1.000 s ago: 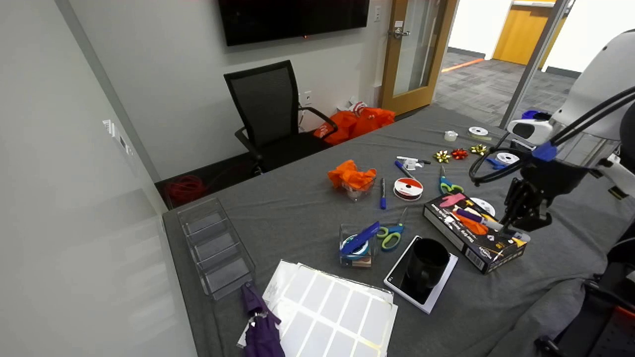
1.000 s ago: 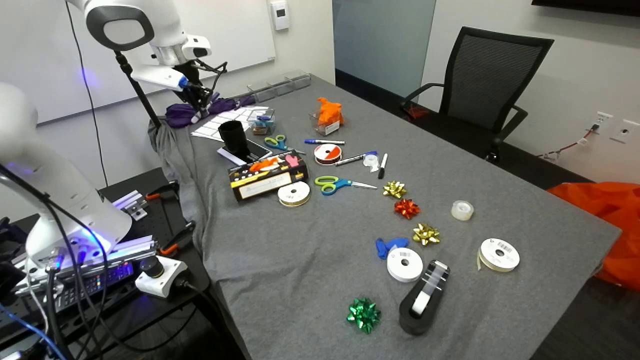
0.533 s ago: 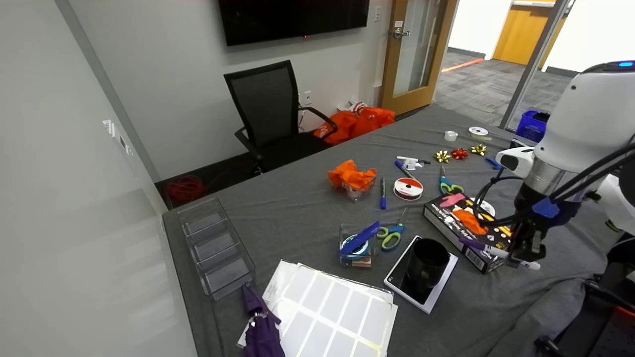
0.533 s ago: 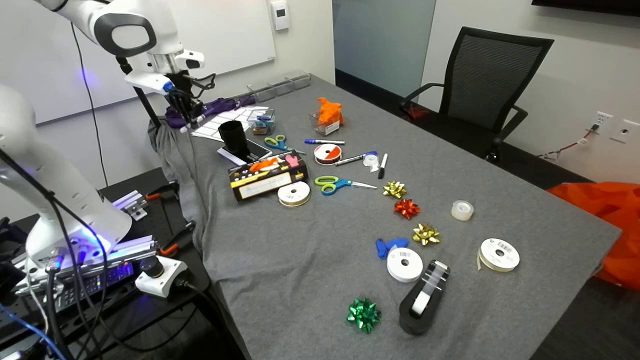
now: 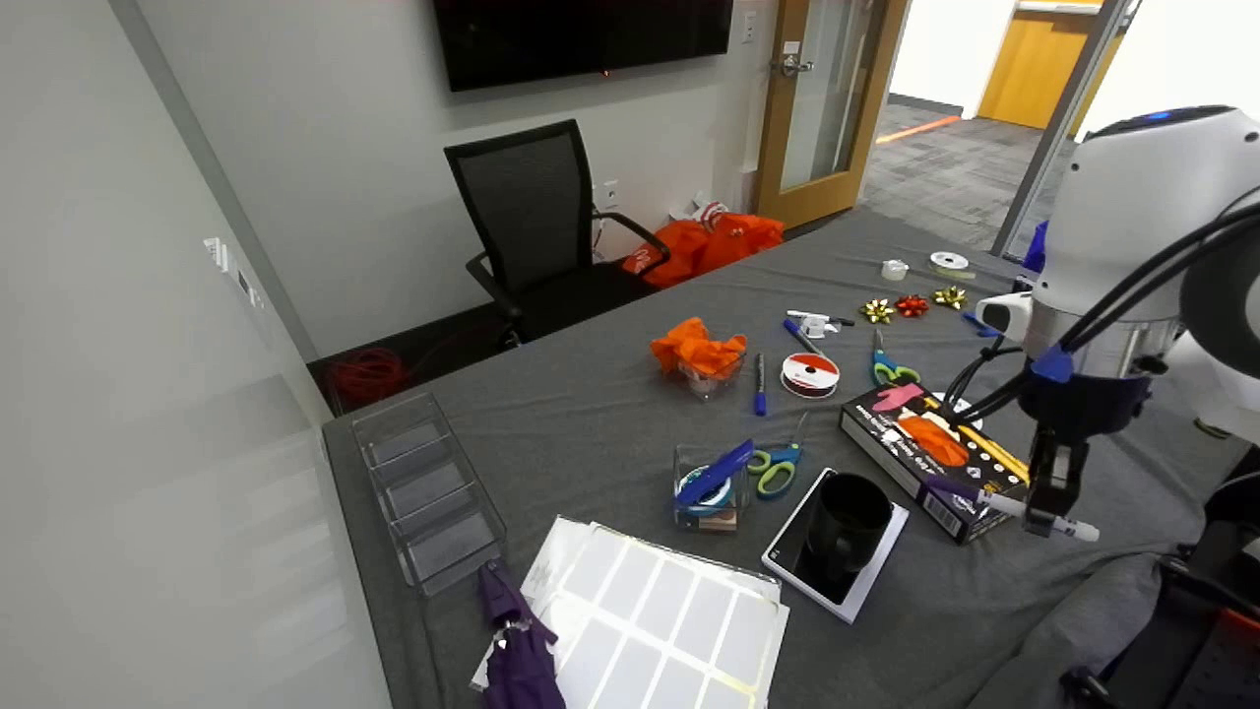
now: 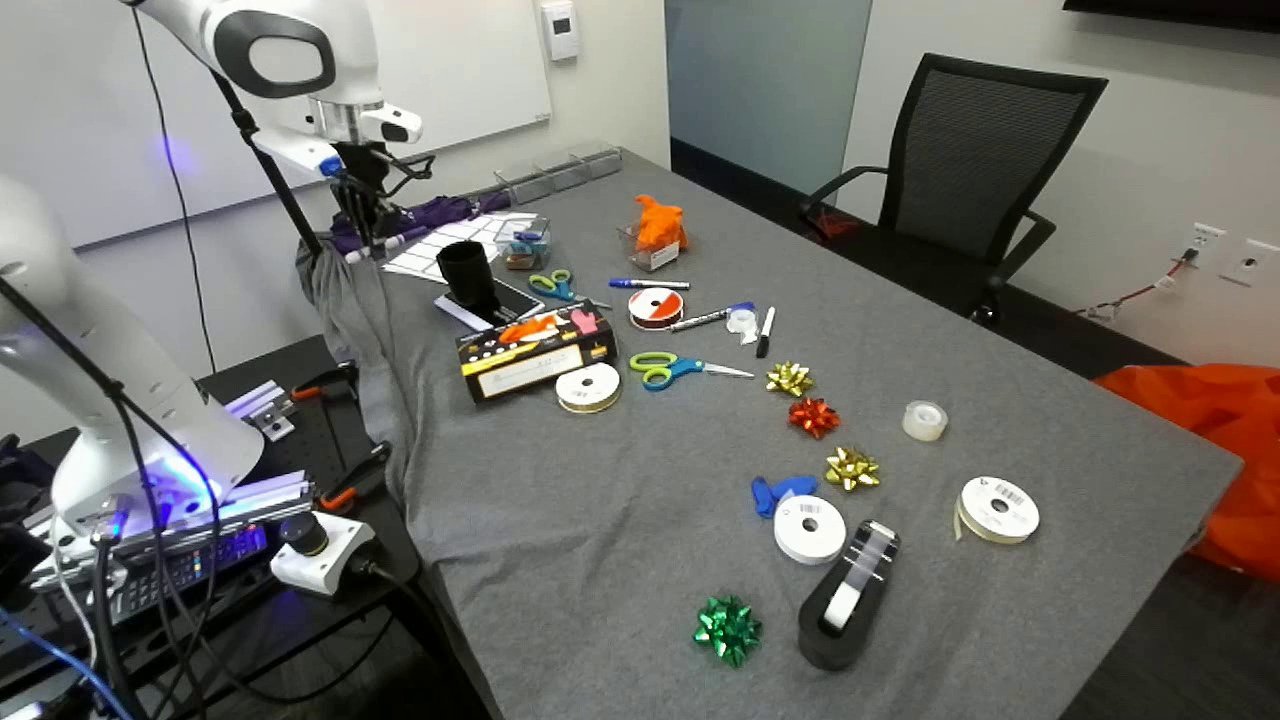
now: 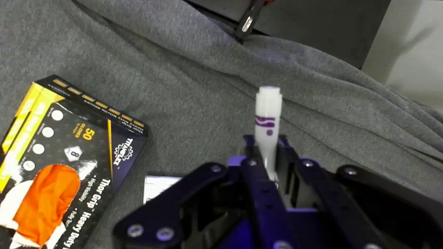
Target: Place the purple marker into the mug
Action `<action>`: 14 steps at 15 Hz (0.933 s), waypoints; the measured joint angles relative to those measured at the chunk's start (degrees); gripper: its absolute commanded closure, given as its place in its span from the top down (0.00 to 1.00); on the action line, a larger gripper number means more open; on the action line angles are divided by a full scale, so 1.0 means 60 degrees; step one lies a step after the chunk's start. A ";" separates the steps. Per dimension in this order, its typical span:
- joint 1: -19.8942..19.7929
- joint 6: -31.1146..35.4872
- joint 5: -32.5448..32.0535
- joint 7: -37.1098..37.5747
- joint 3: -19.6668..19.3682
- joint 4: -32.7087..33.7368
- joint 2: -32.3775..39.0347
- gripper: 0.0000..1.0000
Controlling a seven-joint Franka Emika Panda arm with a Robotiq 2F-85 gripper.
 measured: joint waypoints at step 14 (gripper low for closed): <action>-0.0025 -0.3135 0.0762 0.2357 -0.0354 0.4008 0.3946 0.04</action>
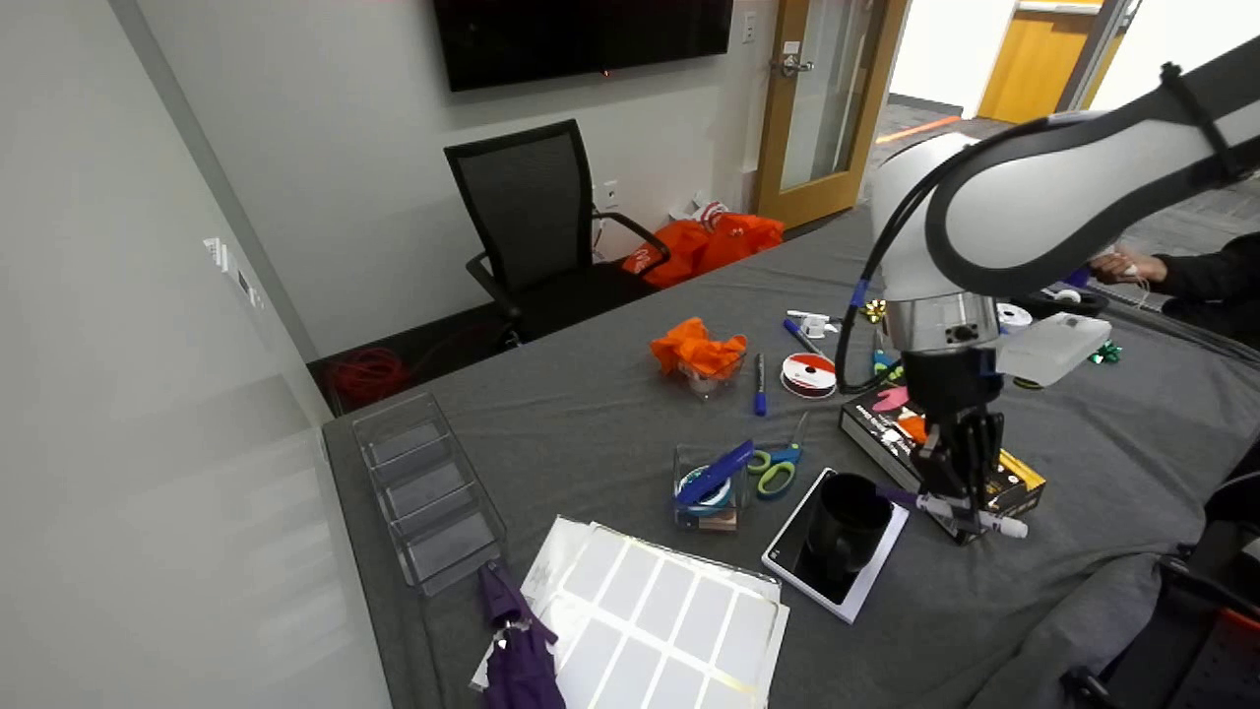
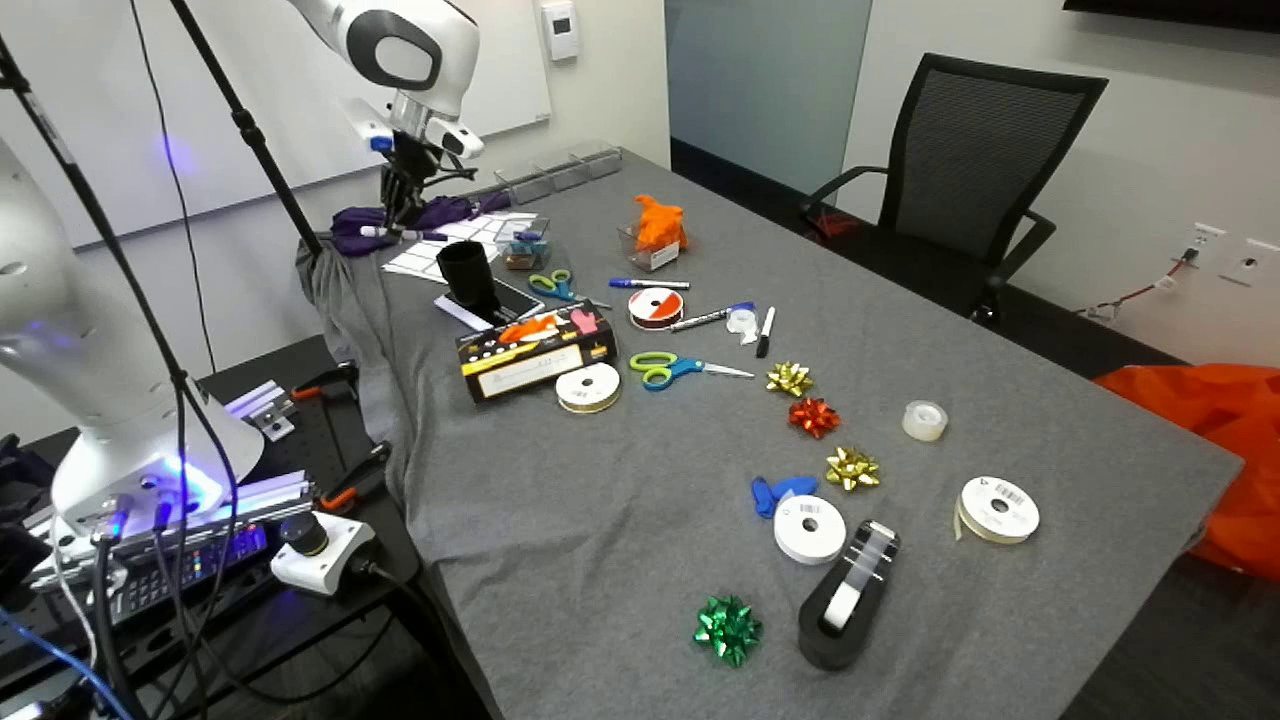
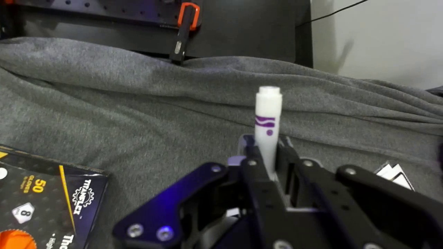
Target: Place the purple marker into the mug
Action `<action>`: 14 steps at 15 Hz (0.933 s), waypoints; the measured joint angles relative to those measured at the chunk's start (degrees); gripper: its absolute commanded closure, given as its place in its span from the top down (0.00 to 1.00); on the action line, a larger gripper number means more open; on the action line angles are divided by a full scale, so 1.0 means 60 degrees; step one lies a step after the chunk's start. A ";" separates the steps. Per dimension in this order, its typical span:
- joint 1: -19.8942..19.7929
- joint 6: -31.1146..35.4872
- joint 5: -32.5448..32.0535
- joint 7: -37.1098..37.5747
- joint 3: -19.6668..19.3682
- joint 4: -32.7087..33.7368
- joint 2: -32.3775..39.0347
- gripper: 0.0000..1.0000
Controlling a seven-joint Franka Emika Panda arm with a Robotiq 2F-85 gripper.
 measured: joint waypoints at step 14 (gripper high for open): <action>-0.0227 -0.1865 0.0998 0.1387 -0.0421 0.2675 0.2612 0.04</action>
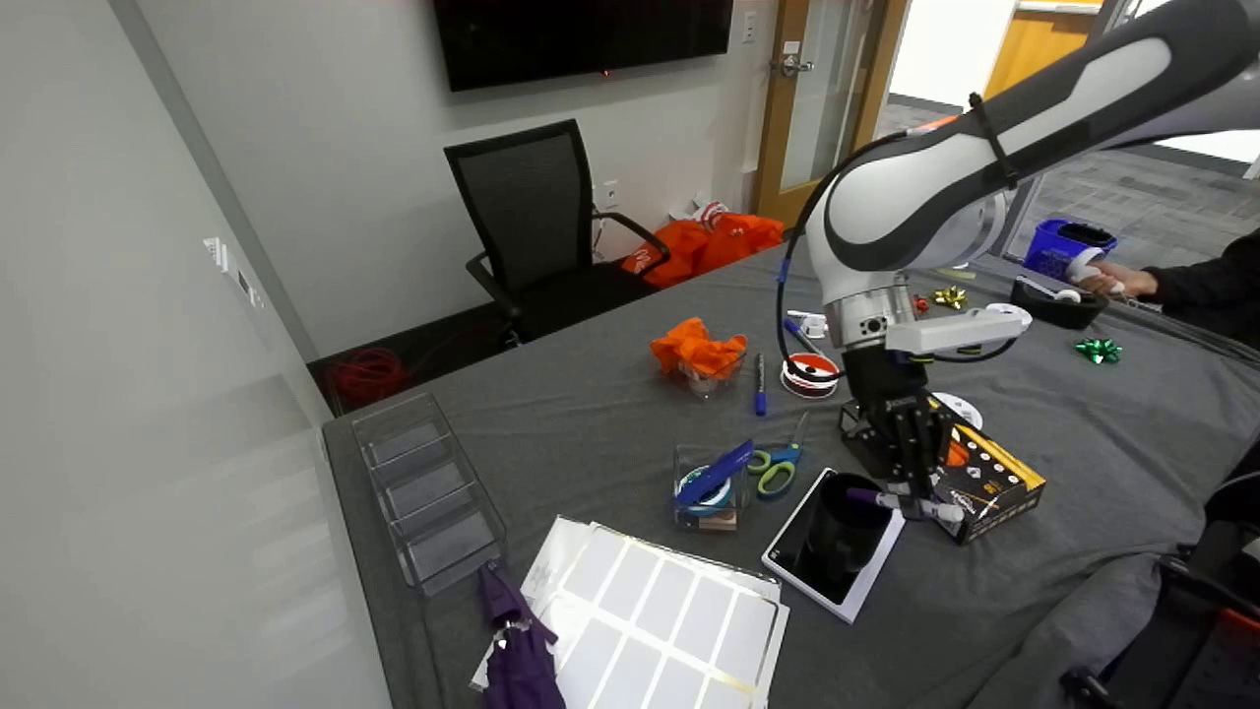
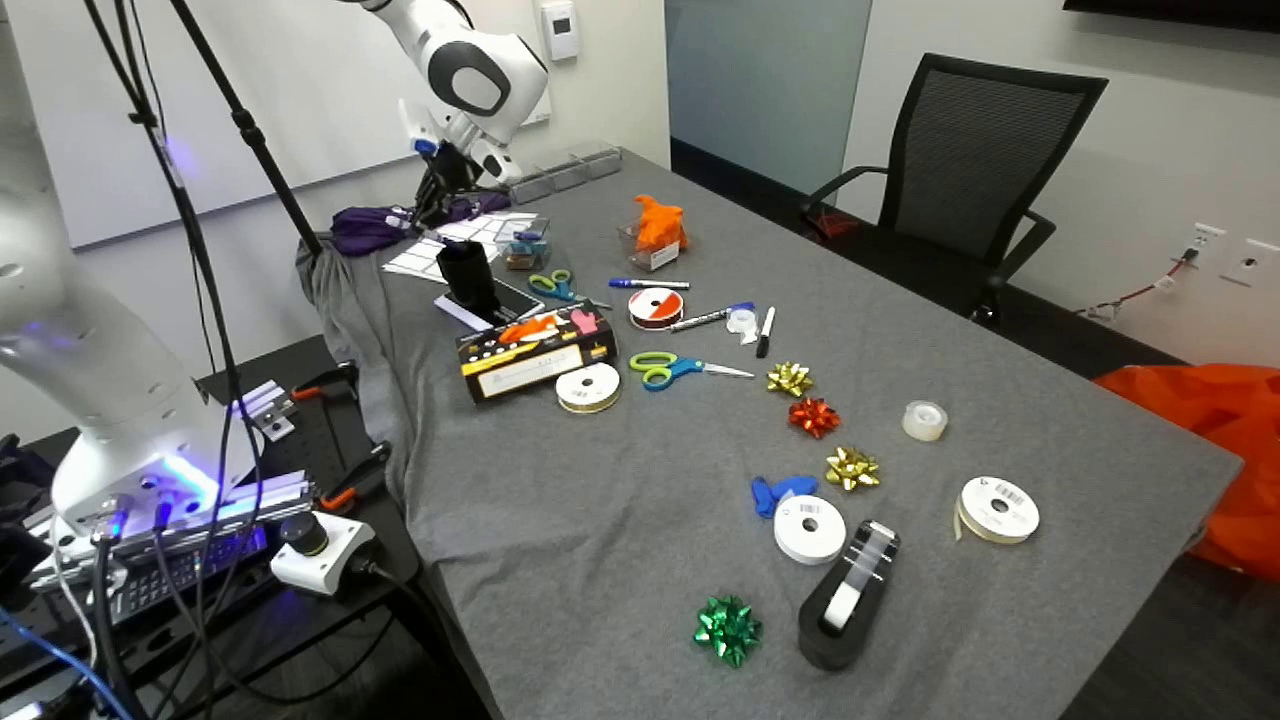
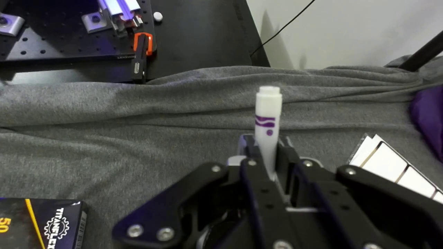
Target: Place the purple marker into the mug
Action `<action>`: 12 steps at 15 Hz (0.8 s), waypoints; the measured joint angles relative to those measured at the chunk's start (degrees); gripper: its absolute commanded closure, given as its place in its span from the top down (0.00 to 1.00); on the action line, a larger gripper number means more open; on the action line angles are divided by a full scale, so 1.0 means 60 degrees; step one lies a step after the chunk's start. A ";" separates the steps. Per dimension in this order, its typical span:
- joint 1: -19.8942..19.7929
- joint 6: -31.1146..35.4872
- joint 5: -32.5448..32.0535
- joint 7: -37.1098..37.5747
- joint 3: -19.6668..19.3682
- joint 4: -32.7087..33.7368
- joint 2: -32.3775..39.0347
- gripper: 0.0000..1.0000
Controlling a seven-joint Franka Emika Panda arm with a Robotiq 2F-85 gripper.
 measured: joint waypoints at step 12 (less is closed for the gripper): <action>0.0010 0.0026 0.0421 0.1292 -0.0216 0.0763 0.1228 0.89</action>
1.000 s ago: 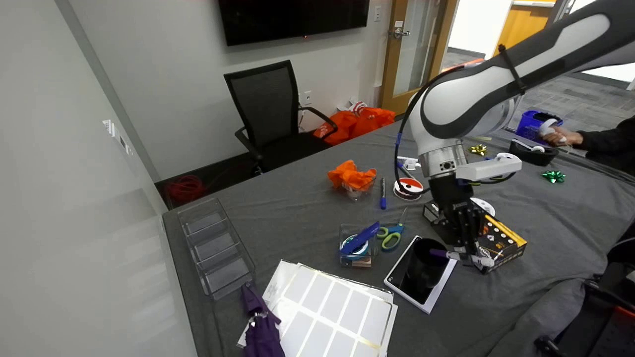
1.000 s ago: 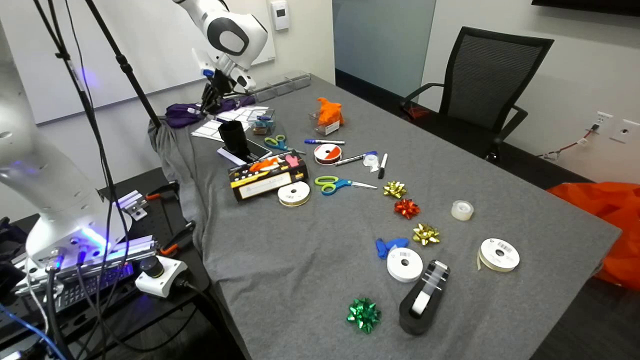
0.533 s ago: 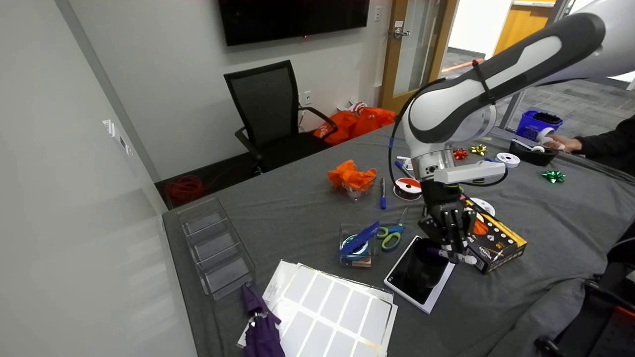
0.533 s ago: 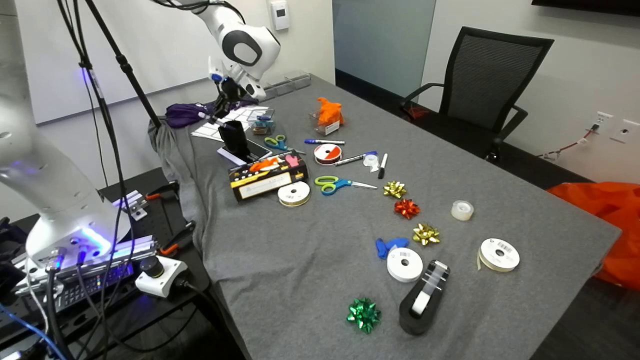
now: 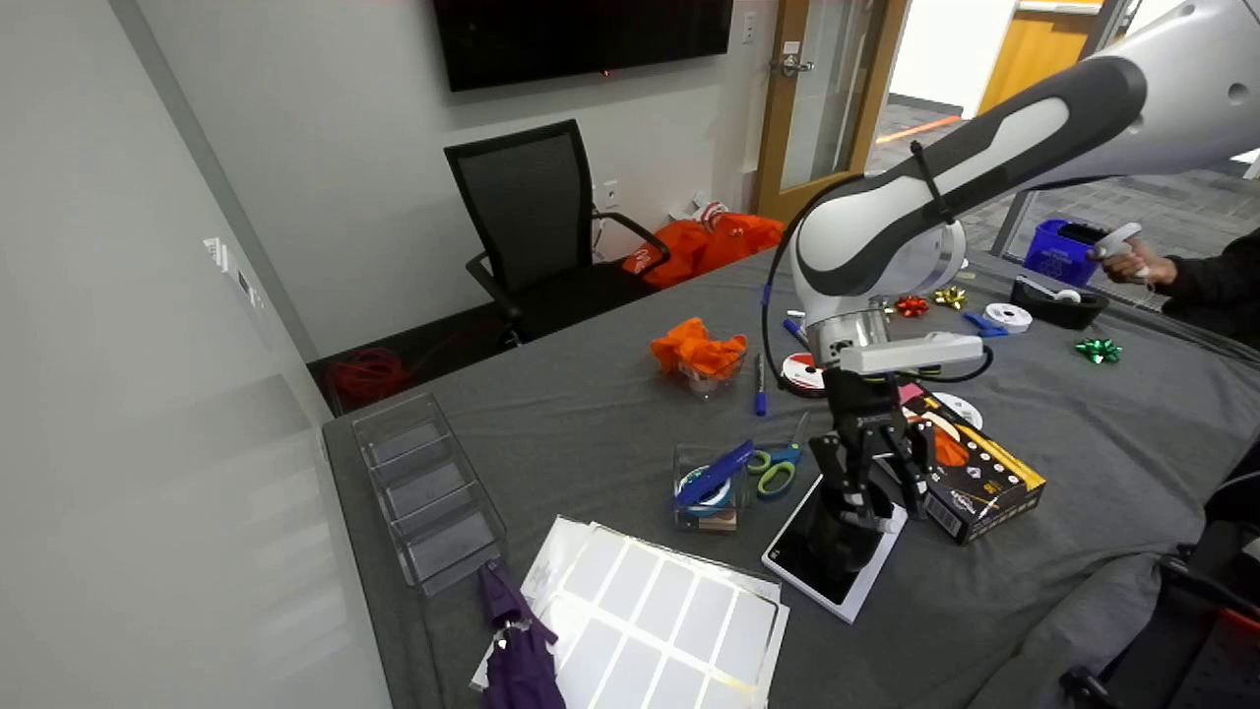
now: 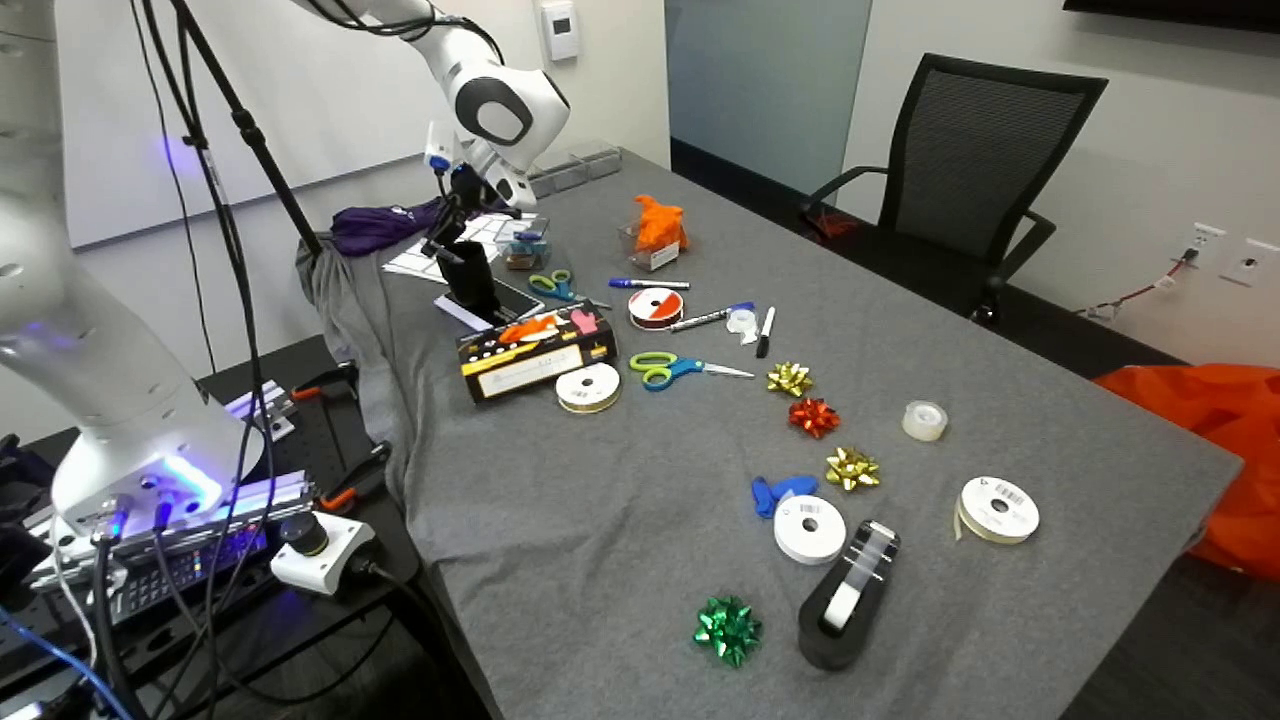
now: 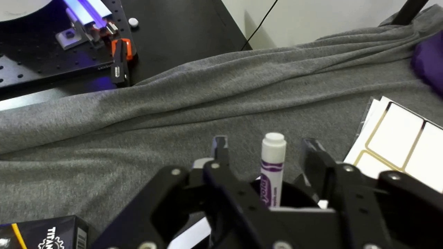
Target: Place the purple marker into the mug
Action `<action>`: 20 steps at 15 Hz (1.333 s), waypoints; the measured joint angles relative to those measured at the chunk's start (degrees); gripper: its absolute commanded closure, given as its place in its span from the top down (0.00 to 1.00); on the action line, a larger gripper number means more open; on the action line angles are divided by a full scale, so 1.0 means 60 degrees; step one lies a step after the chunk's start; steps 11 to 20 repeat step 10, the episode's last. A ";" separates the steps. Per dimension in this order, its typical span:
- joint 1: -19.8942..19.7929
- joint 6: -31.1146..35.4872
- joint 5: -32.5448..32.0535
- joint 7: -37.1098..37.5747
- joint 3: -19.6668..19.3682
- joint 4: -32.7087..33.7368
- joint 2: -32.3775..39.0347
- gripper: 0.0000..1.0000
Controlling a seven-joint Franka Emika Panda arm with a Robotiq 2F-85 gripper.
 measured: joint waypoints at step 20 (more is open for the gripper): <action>0.0512 0.1658 -0.1800 -0.1472 0.0335 -0.2753 -0.3286 1.00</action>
